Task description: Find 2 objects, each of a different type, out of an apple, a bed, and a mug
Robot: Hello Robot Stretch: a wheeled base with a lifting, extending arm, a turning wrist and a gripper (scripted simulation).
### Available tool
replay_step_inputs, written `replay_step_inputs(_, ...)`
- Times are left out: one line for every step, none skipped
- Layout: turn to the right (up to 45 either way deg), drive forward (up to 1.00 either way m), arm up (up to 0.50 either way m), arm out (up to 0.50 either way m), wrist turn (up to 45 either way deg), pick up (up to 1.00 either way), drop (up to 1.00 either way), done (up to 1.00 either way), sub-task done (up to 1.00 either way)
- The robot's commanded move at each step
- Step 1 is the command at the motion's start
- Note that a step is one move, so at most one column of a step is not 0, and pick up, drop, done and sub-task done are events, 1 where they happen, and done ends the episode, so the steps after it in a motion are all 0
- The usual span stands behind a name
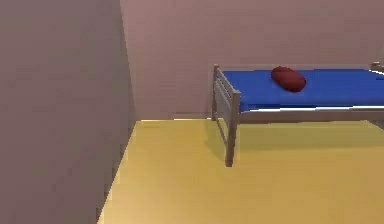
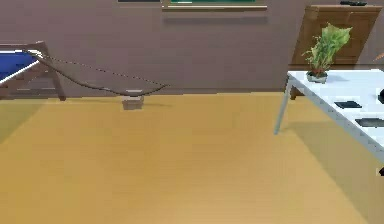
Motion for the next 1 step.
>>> replay_step_inputs(0.0,0.55,0.0,0.0,0.0,0.0,0.0,0.0,0.0)
